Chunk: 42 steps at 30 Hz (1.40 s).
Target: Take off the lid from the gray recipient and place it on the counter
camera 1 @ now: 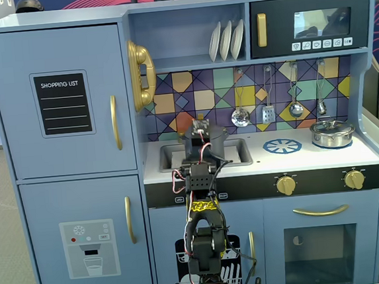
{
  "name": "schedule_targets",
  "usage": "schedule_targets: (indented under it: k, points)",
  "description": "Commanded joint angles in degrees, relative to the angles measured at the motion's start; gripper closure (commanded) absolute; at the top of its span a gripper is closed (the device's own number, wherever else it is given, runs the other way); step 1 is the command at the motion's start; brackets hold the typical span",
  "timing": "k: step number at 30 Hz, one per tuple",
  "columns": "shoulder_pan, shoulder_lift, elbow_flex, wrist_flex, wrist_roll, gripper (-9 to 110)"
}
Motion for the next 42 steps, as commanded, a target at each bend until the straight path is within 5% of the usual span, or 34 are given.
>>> schedule_targets:
  k: [1, 6, 13, 42]
  points:
    - [-1.2, -1.9, -4.8, -7.8, -1.7, 101]
    - [-1.0, -5.2, -6.9, -9.6, -2.5, 101]
    - [0.7, -12.7, -10.0, -15.3, 0.1, 83]
    - [2.5, -43.8, -26.1, -30.1, -2.3, 84]
